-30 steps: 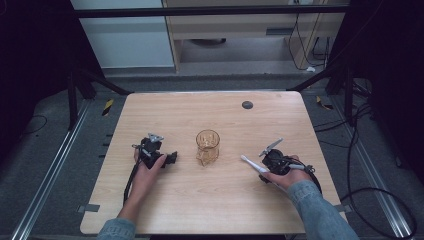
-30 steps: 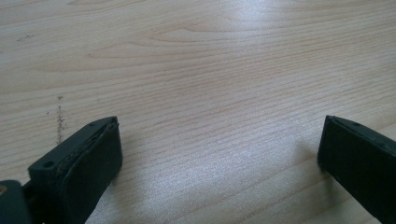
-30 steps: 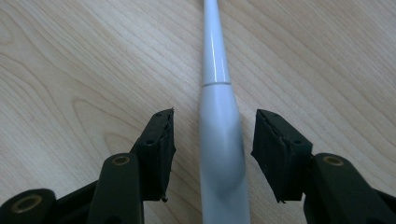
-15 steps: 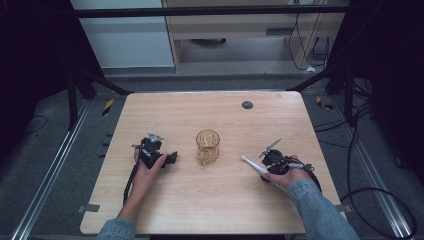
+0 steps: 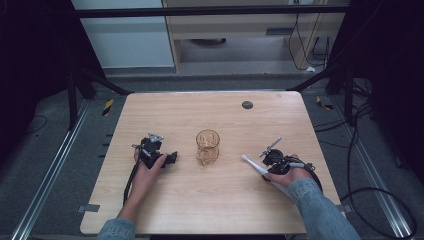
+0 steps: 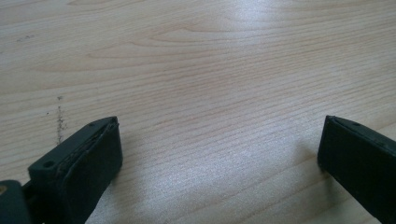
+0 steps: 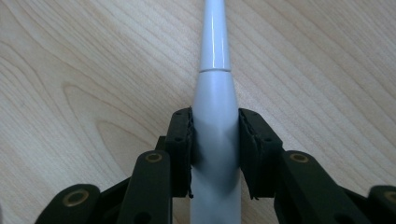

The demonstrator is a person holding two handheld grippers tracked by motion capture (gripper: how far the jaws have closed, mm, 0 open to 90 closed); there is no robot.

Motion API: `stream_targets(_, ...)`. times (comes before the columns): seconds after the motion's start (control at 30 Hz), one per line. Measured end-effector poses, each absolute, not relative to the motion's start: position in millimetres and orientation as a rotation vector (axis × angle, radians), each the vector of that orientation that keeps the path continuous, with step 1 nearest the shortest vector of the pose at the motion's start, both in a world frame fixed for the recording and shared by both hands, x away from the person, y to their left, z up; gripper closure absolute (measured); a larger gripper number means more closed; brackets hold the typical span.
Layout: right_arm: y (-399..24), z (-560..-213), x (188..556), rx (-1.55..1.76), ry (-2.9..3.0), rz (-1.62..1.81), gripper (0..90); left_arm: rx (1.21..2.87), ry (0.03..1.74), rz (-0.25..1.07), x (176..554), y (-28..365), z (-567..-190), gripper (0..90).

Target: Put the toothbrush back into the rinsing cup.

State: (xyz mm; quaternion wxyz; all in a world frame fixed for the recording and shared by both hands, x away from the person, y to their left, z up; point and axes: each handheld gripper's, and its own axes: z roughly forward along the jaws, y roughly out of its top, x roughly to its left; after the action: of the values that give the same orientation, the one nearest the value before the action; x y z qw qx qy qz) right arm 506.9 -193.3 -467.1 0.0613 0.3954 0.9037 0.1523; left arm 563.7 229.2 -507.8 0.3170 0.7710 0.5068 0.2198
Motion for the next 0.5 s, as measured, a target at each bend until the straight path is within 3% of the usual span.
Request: stream_targets(0.5, -191, -435, 513, 1.192, 2.7, 0.536, 67.0, 2.03, 1.334, 0.578, 564, 229, -508, 0.0)
